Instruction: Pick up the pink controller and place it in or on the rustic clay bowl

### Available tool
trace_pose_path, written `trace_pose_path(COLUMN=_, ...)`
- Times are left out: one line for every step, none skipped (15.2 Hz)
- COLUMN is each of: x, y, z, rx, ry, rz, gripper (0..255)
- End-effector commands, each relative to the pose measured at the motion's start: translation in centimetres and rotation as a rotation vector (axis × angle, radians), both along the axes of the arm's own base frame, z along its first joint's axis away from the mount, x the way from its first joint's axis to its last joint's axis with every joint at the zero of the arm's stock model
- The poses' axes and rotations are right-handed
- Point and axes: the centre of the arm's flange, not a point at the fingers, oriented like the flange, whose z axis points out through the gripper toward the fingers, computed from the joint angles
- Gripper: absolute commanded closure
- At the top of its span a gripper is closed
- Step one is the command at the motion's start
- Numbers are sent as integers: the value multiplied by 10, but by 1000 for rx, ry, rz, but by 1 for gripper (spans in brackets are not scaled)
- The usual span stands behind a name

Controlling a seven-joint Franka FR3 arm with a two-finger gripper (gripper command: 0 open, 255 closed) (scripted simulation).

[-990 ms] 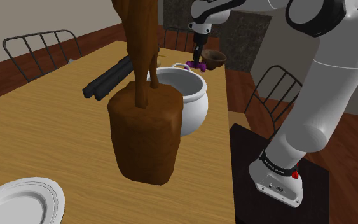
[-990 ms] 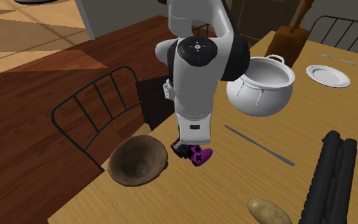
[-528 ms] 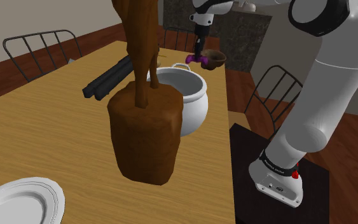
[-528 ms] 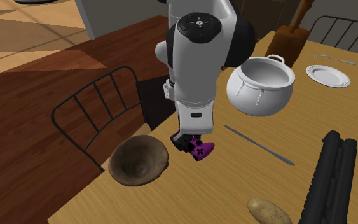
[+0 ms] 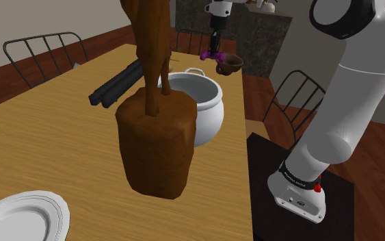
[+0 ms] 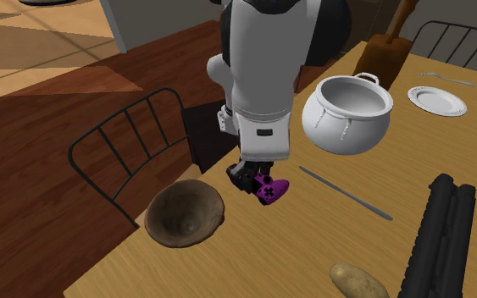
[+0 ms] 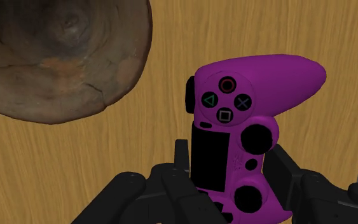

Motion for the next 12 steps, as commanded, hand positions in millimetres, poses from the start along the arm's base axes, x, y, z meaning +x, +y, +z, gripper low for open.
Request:
trace_pose_path(x=-1, y=0, z=10, rx=0, ry=0, rz=0, gripper=255)
trace_pose_path(x=-1, y=0, z=16, rx=0, ry=0, rz=0, gripper=255)
trace_pose_path(x=-1, y=0, z=21, rx=0, ry=0, rz=0, gripper=255)
trace_pose_path(x=-1, y=0, z=26, rx=0, ry=0, rz=0, gripper=255)
trace_pose_path(x=-1, y=0, z=31, rx=0, ry=0, rz=0, gripper=255)
trace_pose_path(x=-1, y=0, z=37, rx=0, ry=0, rz=0, gripper=255)
trace_pose_path(x=-1, y=0, z=42, rx=0, ry=0, rz=0, gripper=255)
trace_pose_path(x=-1, y=0, z=43, rx=0, ry=0, rz=0, gripper=255)
trace_pose_path(x=-2, y=-14, z=43, rx=0, ry=0, rz=0, gripper=255)
trace_pose_path(x=-4, y=-27, z=44, rx=0, ry=0, rz=0, gripper=255)
trace_pose_path(x=-6, y=-40, z=44, rx=0, ry=0, rz=0, gripper=255)
trace_pose_path(x=-8, y=-53, z=45, rx=0, ry=0, rz=0, gripper=255)
